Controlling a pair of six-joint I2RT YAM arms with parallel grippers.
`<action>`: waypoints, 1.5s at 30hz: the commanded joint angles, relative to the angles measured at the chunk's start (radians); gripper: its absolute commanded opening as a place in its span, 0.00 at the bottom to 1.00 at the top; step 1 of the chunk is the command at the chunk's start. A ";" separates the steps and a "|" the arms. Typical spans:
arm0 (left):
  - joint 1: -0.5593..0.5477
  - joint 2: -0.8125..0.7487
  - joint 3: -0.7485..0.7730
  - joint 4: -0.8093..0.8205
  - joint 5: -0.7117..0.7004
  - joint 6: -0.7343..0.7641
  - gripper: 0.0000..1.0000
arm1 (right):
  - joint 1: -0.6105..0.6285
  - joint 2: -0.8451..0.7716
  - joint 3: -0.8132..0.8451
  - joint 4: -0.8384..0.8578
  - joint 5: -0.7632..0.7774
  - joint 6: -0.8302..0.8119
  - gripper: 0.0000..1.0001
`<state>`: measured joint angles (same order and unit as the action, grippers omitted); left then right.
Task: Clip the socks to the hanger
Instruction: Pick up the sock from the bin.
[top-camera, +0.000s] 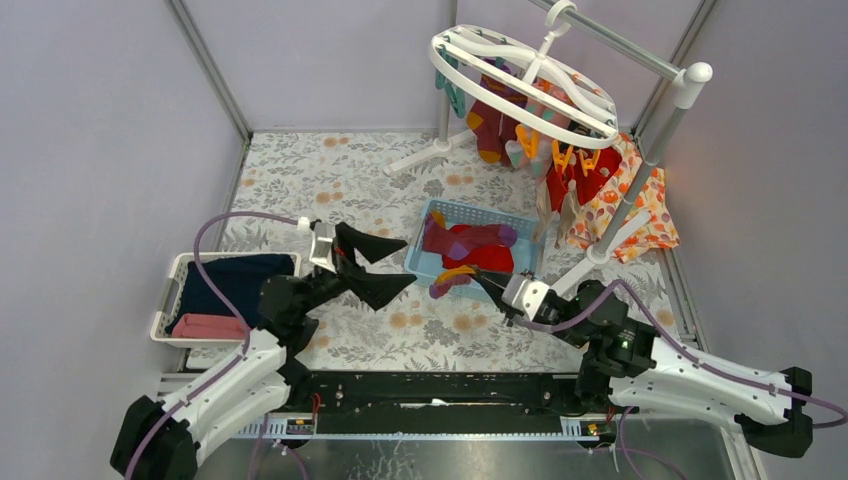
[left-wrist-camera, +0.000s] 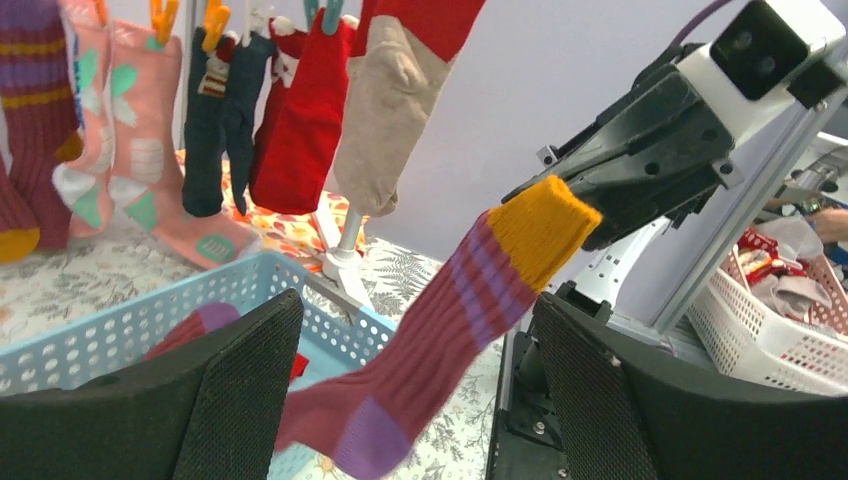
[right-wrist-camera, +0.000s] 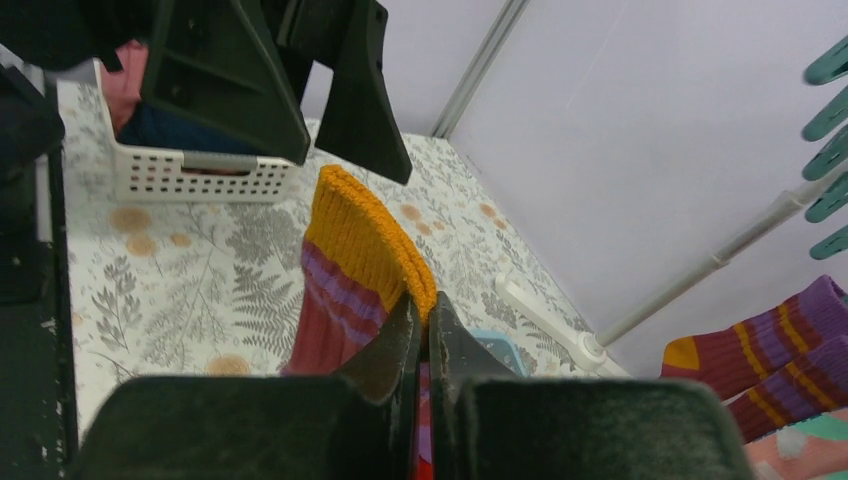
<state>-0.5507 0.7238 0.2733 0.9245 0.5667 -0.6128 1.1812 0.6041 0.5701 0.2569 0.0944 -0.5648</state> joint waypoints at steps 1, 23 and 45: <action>-0.034 0.086 0.088 0.118 0.084 0.097 0.89 | 0.006 -0.039 0.071 -0.077 0.010 0.068 0.00; -0.334 0.209 0.301 -0.240 -0.089 0.502 0.73 | 0.006 -0.038 0.114 -0.146 0.015 0.048 0.02; -0.354 0.224 0.393 -0.421 -0.073 0.560 0.42 | 0.006 -0.044 0.120 -0.157 0.031 0.035 0.03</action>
<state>-0.8970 0.9455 0.6388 0.5064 0.4900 -0.0605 1.1812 0.5694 0.6422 0.0872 0.1089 -0.5198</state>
